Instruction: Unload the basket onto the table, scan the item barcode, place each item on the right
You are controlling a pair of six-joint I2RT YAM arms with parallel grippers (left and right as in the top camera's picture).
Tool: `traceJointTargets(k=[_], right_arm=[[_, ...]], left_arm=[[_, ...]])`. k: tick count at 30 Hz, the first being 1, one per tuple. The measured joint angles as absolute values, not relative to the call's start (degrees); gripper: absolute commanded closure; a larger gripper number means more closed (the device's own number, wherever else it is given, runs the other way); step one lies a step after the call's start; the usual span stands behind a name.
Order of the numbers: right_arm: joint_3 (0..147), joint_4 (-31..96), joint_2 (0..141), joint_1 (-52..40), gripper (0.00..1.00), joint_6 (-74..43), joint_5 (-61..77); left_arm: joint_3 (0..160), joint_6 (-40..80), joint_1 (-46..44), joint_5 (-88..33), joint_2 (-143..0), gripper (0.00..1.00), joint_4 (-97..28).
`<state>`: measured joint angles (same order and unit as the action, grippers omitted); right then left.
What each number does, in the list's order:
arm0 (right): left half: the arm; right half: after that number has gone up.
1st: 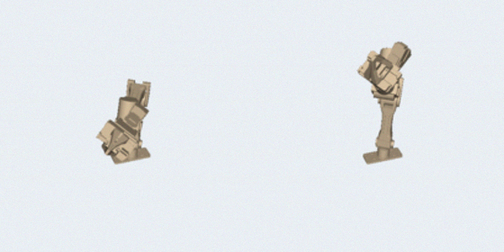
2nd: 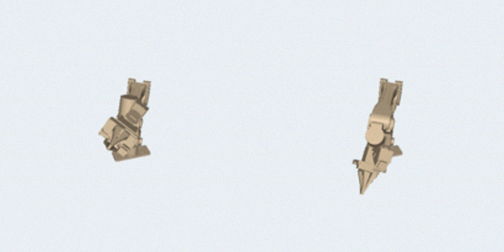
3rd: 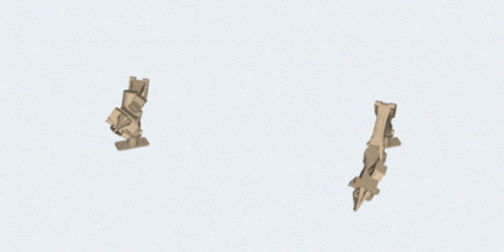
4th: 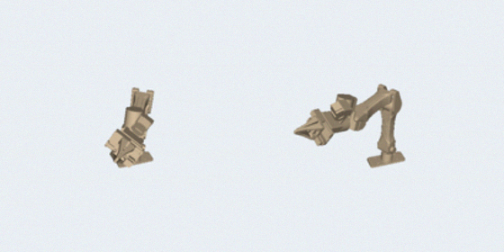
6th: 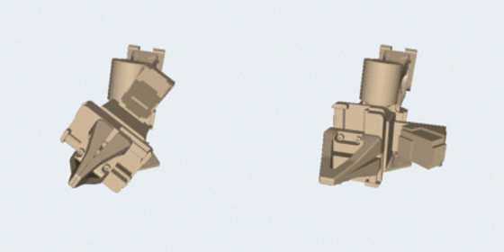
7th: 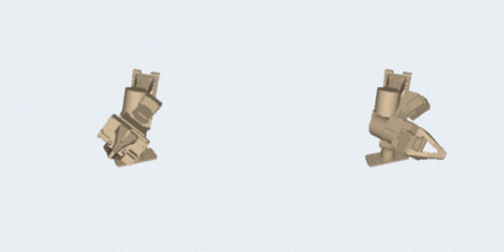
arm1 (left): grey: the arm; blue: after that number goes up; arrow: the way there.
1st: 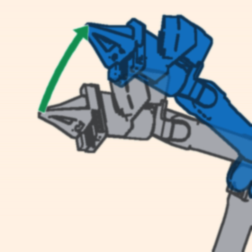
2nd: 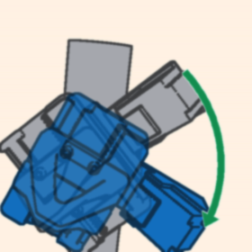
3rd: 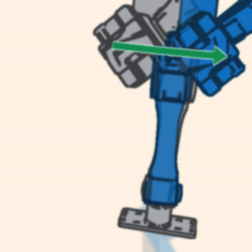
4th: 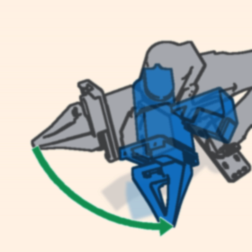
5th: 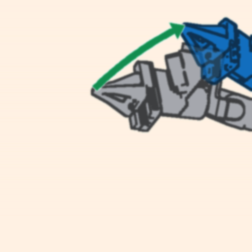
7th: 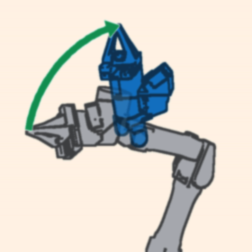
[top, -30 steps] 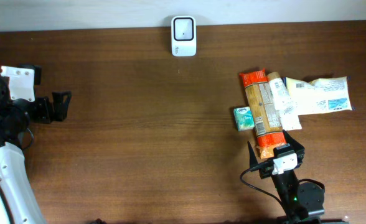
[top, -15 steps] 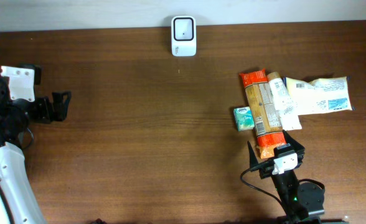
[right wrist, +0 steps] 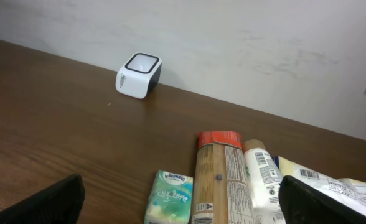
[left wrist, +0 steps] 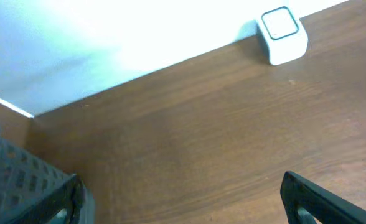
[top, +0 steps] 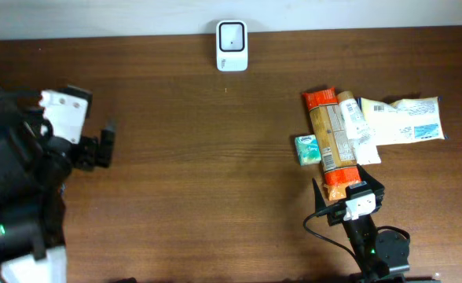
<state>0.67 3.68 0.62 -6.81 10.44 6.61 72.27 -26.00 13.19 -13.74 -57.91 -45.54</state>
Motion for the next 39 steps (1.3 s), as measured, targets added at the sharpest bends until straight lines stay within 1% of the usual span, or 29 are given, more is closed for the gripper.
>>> traceJointTargets(k=[2, 5, 6, 7, 8, 10, 11, 13, 15, 18, 21, 23, 39], right_arm=[[0.67, 3.64, 0.62, -6.81, 0.02, 10.48, 6.76], [0.67, 3.68, 0.62, -6.81, 0.02, 10.46, 6.79], [0.67, 3.68, 0.62, -6.81, 0.02, 10.44, 6.79], [0.69, 3.66, 0.67, -6.81, 0.02, 10.44, 6.79], [0.69, 3.68, 0.67, -6.81, 0.02, 10.46, 6.79], [0.69, 3.68, 0.60, -6.81, 0.02, 10.44, 6.79], [0.69, 3.68, 0.62, -6.81, 0.02, 10.44, 6.79], [0.69, 3.70, 0.62, -6.81, 0.02, 10.41, 6.79], [0.69, 3.68, 0.62, -6.81, 0.02, 10.46, 6.79], [0.69, 3.68, 0.62, -6.81, 0.02, 10.50, 6.79], [0.69, 3.68, 0.60, -6.81, 0.02, 10.41, 6.79], [0.69, 3.68, 0.62, -6.81, 0.01, 10.46, 6.79], [0.69, 3.68, 0.62, -6.81, 0.02, 10.44, 6.79]], left_arm=[[66.46, -26.15, 10.94, -12.73, -51.81, 0.01, -42.89], [48.88, -26.44, 9.23, -11.77, -41.41, 0.01, -25.58], [45.21, -26.57, 8.99, -11.64, -39.81, 0.01, -22.46], [37.82, -26.59, 8.64, -11.38, -36.95, 0.01, -11.92], [34.09, -26.63, 8.47, -11.38, -35.24, 0.01, -9.78], [21.82, -26.83, 7.51, -11.16, -29.02, 0.01, 2.24], [17.10, -26.81, 6.87, -10.85, -25.91, 0.01, 5.87], [11.38, -26.81, 5.72, -9.30, -20.97, 0.01, 8.82], [6.02, -26.83, 4.34, -7.20, -15.33, 0.01, 8.95], [2.39, -26.83, 3.75, -5.21, -9.52, 0.01, 7.62], [1.06, -26.83, 3.70, -4.16, -4.86, 0.01, -1.74], [0.71, -26.79, 3.68, -3.90, -1.61, 0.01, -4.08], [0.71, -26.79, 3.64, -3.77, -0.80, 0.01, -4.10]])
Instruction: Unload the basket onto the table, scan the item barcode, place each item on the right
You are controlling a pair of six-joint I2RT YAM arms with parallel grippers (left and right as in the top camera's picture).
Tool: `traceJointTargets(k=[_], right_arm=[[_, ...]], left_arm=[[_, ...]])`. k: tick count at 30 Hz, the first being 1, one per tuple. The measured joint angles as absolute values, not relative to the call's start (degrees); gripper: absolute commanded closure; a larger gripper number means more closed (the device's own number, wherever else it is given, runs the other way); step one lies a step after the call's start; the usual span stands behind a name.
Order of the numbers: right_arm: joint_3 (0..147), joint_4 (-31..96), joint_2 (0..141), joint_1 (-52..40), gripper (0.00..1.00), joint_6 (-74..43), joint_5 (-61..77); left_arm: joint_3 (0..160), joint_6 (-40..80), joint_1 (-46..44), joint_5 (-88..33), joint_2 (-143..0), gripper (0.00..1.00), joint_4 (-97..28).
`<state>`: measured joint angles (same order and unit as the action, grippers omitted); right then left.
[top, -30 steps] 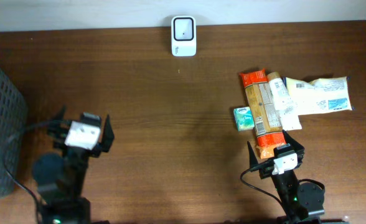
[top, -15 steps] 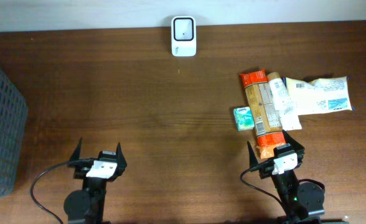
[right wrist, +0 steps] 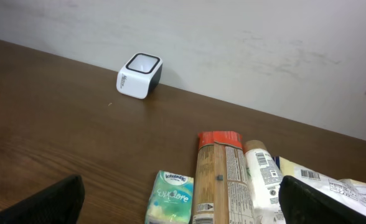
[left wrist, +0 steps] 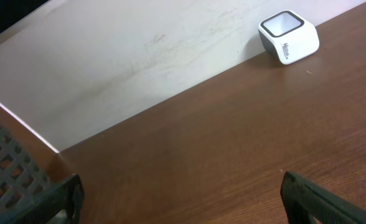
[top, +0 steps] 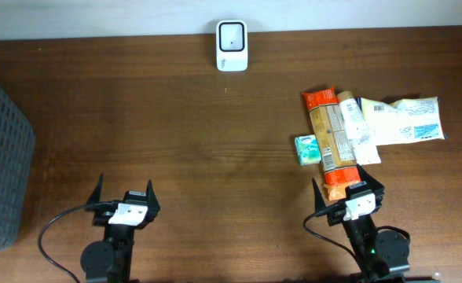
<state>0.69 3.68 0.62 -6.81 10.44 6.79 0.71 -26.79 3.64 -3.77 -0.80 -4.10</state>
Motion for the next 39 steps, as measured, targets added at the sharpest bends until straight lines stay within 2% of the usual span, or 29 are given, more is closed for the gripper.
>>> traceJointTargets(k=[39], right_arm=[[0.69, 3.68, 0.62, -6.81, 0.02, 10.46, 6.79]], left_arm=[[0.69, -26.79, 3.64, -3.77, -0.80, 0.01, -4.10]])
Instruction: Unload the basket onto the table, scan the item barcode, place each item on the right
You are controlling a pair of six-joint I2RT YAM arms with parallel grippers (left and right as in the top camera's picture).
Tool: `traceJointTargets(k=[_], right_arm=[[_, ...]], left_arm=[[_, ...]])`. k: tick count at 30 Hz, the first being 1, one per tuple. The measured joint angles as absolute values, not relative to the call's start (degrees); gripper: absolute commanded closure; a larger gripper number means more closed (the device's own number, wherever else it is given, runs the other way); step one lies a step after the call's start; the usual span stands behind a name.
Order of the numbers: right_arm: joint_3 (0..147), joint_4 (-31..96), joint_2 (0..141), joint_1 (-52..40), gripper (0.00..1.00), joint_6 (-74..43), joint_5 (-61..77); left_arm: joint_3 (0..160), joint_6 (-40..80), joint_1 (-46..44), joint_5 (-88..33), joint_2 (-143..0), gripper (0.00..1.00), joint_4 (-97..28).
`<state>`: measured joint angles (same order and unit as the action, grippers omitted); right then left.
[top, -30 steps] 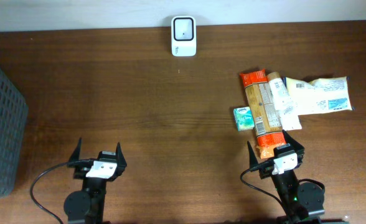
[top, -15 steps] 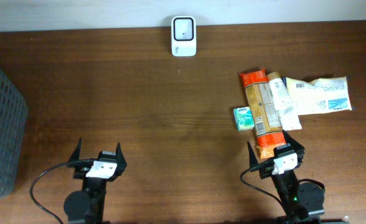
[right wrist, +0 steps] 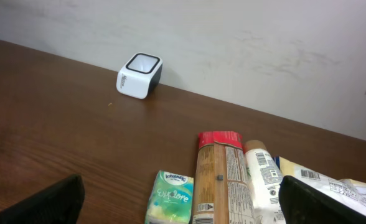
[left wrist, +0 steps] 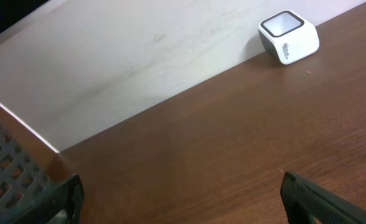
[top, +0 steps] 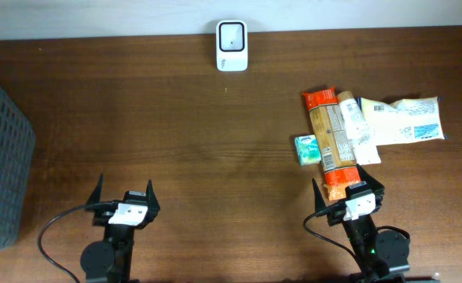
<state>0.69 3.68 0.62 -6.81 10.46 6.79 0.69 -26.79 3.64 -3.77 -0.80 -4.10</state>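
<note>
A white barcode scanner (top: 232, 35) stands at the table's back edge against the wall; it also shows in the left wrist view (left wrist: 289, 38) and the right wrist view (right wrist: 139, 75). The items lie at the right: a long orange-ended packet (top: 331, 141), a white tube (top: 357, 126), a green tissue pack (top: 307, 149) and a pale yellow packet (top: 404, 120). My right gripper (top: 347, 189) is open just in front of the orange-ended packet (right wrist: 220, 177), holding nothing. At the front left my left gripper (top: 125, 192) is open over bare wood.
A dark grey mesh basket stands at the table's left edge, its corner showing in the left wrist view (left wrist: 9, 168). A white wall (right wrist: 233, 37) runs behind the table. Black cables trail from both arm bases at the front edge.
At first my left arm was raised at the far left, over the basket and hiding it from overhead. By the later moment it rested at the front left of the table, open, with the basket in view. The right arm and the items have not moved.
</note>
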Motion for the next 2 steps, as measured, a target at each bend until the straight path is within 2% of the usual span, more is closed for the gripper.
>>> traceJointTargets(k=[2], right_arm=[[0.69, 3.68, 0.62, -6.81, 0.01, 10.46, 6.79]], left_arm=[[0.69, -26.79, 3.64, -3.77, -0.80, 0.01, -4.10]])
